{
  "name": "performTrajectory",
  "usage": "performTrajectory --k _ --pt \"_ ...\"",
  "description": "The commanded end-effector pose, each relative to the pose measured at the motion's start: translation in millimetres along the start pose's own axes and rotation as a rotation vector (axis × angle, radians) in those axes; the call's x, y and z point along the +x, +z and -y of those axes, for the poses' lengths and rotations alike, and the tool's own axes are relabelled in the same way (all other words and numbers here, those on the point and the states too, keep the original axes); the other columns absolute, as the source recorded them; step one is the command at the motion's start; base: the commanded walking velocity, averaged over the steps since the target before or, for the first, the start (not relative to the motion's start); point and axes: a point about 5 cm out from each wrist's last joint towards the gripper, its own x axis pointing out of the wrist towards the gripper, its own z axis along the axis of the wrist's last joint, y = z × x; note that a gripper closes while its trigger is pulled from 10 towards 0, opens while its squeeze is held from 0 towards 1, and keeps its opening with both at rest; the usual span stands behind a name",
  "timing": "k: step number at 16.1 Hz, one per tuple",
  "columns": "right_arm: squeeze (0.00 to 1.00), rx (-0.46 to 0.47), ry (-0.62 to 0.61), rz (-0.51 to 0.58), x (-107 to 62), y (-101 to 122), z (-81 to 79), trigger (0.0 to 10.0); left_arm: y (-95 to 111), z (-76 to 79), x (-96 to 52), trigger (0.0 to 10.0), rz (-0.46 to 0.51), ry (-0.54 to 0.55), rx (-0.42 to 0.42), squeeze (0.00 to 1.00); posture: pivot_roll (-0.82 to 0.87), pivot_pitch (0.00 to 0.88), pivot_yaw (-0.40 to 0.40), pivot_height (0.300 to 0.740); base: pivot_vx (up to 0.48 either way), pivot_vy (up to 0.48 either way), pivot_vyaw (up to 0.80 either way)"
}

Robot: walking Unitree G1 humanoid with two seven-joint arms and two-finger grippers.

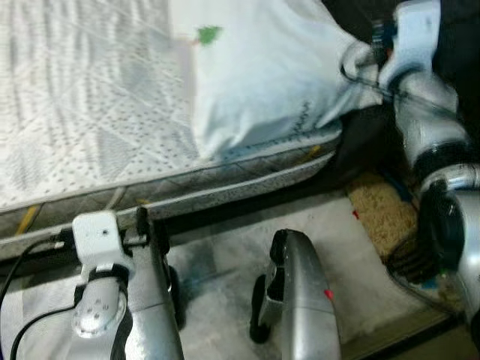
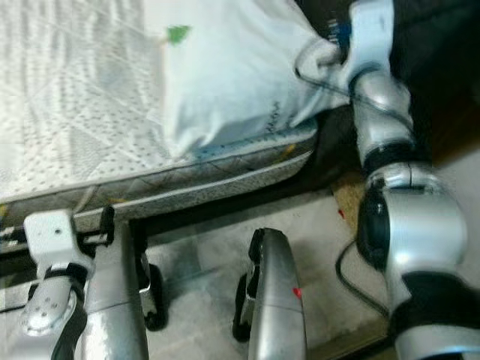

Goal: Clean up the room

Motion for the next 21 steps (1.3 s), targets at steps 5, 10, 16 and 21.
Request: performTrajectory --k 5,10,16,21 --pt "0.0 0.104 0.033 -0.108 -25.8 -71 -29.4 7.6 0 -3.4 13.4 10.0 0.019 -0.008 0.029 0.0 0.03 0.154 -0.09 0.535 0.0 0.0 0.0" --pt "1.0 0.195 0.149 0.033 -48.6 -79 -76.4 10.0 7 0.7 27.5 10.0 0.064 -0.02 0.018 0.0 0.04 0.092 -0.062 0.535 0.0 0.0 0.0" --pt "1.0 0.269 0.28 0.079 -84.1 -81 -132.2 10.0 11 6.0 40.9 10.0 0.098 -0.045 0.013 0.0 0.02 0.027 -0.037 0.535 0.0 0.0 0.0" --pt "1.0 0.303 0.265 0.114 -91.4 -71 -137.7 10.0 17 15.2 53.1 10.0 0.128 -0.067 0.002 0.0 0.01 0.0 -0.031 0.559 0.0 0.0 0.0"
